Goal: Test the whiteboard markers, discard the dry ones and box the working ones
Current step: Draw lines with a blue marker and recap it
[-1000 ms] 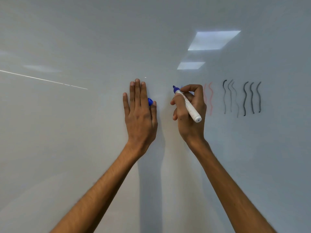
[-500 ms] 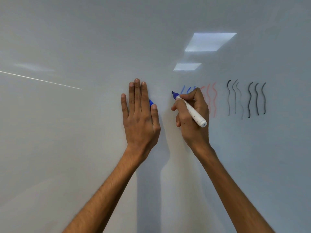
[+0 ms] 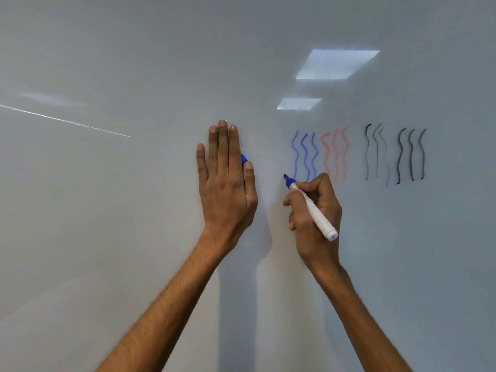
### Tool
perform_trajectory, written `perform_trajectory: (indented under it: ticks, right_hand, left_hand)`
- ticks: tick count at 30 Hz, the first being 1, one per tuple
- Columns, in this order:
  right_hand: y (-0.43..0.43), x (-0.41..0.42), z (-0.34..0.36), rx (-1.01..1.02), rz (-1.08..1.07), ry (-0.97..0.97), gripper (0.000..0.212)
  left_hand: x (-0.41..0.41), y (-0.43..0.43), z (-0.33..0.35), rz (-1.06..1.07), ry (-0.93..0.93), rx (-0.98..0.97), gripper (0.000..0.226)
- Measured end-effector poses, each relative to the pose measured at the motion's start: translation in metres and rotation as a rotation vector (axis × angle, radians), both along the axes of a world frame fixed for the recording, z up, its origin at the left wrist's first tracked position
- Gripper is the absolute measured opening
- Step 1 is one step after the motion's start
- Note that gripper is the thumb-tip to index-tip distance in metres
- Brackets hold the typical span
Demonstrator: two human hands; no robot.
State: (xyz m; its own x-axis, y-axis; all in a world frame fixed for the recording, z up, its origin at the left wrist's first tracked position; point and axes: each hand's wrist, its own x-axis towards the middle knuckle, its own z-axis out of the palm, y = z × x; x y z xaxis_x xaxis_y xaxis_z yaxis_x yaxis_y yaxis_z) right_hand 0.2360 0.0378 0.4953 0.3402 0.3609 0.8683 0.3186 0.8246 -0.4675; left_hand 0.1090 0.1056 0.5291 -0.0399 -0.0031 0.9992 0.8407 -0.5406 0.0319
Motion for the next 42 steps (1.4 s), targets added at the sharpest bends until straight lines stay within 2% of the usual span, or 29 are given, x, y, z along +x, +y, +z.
perform_trajectory:
  ticks: [11,18,25,31,35,42]
  right_hand:
    - [-0.008,-0.003,-0.019,-0.05,-0.054,0.007,0.02]
    - [-0.018,-0.009,0.023,0.092,-0.025,0.017,0.017]
    - [0.014,-0.011,0.059,0.136,-0.095,-0.023,0.017]
    - [0.019,-0.01,0.038,0.197,-0.157,-0.118,0.018]
    - [0.018,-0.002,0.024,0.174,-0.17,-0.046,0.021]
    - [0.012,-0.006,-0.009,0.134,-0.176,-0.065,0.02]
  left_hand:
    - [-0.001,-0.001,-0.004,-0.002,0.004,-0.002,0.056]
    - [-0.001,0.0,-0.005,0.007,0.012,-0.004,0.058]
    - [-0.001,0.003,-0.007,0.022,0.009,-0.014,0.061]
    - [-0.002,0.002,-0.007,0.022,0.013,-0.004,0.06]
    - [-0.001,0.002,-0.008,0.026,0.007,-0.003,0.059]
    - [-0.002,0.002,-0.01,0.02,0.006,-0.01,0.06]
